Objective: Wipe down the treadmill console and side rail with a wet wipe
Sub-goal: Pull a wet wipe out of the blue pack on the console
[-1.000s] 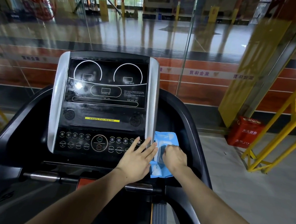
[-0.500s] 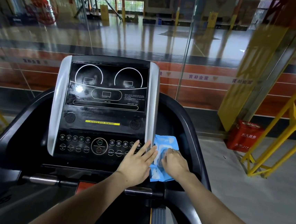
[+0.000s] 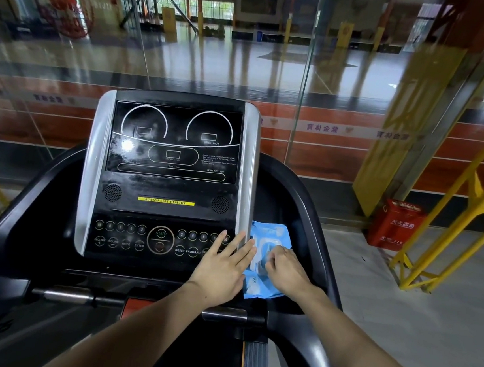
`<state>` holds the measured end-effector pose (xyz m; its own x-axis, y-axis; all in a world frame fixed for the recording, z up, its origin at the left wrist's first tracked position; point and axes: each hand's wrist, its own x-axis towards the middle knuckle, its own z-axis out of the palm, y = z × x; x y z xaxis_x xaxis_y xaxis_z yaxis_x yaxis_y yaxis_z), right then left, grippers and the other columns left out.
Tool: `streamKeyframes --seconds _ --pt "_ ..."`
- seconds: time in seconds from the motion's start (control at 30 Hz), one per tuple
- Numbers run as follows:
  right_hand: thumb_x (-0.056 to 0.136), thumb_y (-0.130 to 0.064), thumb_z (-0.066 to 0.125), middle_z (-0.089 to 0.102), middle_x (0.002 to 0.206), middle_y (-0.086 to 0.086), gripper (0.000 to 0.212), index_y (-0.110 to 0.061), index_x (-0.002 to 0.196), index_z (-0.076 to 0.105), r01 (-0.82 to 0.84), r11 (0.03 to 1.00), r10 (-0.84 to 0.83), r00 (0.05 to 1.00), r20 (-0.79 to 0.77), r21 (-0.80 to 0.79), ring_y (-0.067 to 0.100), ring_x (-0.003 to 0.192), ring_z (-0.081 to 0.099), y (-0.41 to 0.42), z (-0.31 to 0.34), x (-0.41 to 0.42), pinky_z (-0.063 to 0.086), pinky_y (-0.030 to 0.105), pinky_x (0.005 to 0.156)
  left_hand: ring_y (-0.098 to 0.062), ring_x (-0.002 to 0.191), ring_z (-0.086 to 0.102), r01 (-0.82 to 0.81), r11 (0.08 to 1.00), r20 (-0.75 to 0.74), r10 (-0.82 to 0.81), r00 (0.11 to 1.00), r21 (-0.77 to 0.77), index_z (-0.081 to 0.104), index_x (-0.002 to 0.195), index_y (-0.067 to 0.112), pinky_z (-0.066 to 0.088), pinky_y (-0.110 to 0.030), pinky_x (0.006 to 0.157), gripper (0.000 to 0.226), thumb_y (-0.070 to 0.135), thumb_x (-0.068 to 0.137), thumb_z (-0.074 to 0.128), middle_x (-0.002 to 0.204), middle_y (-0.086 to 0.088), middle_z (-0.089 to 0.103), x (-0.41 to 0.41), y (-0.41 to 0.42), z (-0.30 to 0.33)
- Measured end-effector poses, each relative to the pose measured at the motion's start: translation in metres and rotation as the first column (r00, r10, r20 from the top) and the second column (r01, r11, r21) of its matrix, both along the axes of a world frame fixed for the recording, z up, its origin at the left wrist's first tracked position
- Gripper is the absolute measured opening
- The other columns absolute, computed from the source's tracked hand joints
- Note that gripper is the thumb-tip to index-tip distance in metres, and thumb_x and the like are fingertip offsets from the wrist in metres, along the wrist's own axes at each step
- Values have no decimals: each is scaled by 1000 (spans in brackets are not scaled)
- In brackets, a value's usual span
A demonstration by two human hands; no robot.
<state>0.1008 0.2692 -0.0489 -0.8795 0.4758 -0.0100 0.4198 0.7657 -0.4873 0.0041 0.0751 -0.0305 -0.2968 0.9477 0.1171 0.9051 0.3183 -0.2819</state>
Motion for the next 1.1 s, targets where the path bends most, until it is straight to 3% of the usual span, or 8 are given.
streamKeyframes --seconds 0.2,0.33,0.47,0.57,0.7,0.8,0.9,1.1 --pt "100 -23 54 63 83 -5 20 -20 81 57 82 997 -82 994 -69 -9 11 74 59 -1 -1 -2 51 27 64 -33 161 -7 1 1000 0 -1 1000 -8 11 165 11 -1 -62 127 69 42 107 30 175 -8 7 3 0 1" --pt "99 -32 64 61 93 -7 15 -22 88 63 148 989 -149 978 -143 -18 13 82 62 -3 -3 2 56 34 73 -33 160 -11 -7 1000 12 7 1000 5 9 165 11 -4 -62 127 69 41 107 30 175 -8 4 5 0 2" --pt "98 -37 66 63 89 -8 24 -24 78 64 229 973 -226 969 -101 25 13 76 63 -9 0 -2 52 31 63 -33 159 -16 -14 1000 20 14 1000 -3 4 165 11 -9 -60 126 69 40 107 28 175 -7 -2 8 0 4" --pt "99 -30 64 68 81 -9 24 -25 75 64 302 950 -310 946 -100 -82 12 72 65 -8 -2 -6 55 32 62 -33 159 -16 -14 1000 22 14 1000 3 5 165 11 -9 -61 126 70 39 106 29 175 -8 0 8 1 3" --pt "96 -19 67 69 78 -6 21 -21 76 64 248 940 -293 938 -184 -234 12 71 66 -6 -4 -9 53 31 63 -33 161 -7 -6 1000 33 5 999 24 12 165 11 -7 -60 127 71 36 102 33 175 -8 9 8 1 2" --pt "95 -11 66 66 88 -1 17 -17 79 64 184 953 -241 943 -229 -242 13 78 63 -4 -4 -8 48 24 71 -33 161 -4 7 1000 34 -8 999 30 15 165 12 -3 -60 128 72 37 101 37 174 -7 12 9 3 1" --pt "96 -7 63 63 91 -1 15 -14 83 62 151 954 -218 942 -254 -260 15 81 61 0 0 -4 48 26 76 -33 161 -1 9 1000 18 -9 1000 15 15 164 12 -1 -62 127 73 39 101 40 174 -7 12 10 5 1" --pt "98 -5 59 61 80 -3 22 -18 80 55 111 948 -203 931 -302 -298 10 69 53 6 16 11 41 19 66 -34 161 -6 -2 1000 -12 2 1000 15 10 165 12 -9 -61 126 73 40 100 29 175 -7 7 10 1 -2"
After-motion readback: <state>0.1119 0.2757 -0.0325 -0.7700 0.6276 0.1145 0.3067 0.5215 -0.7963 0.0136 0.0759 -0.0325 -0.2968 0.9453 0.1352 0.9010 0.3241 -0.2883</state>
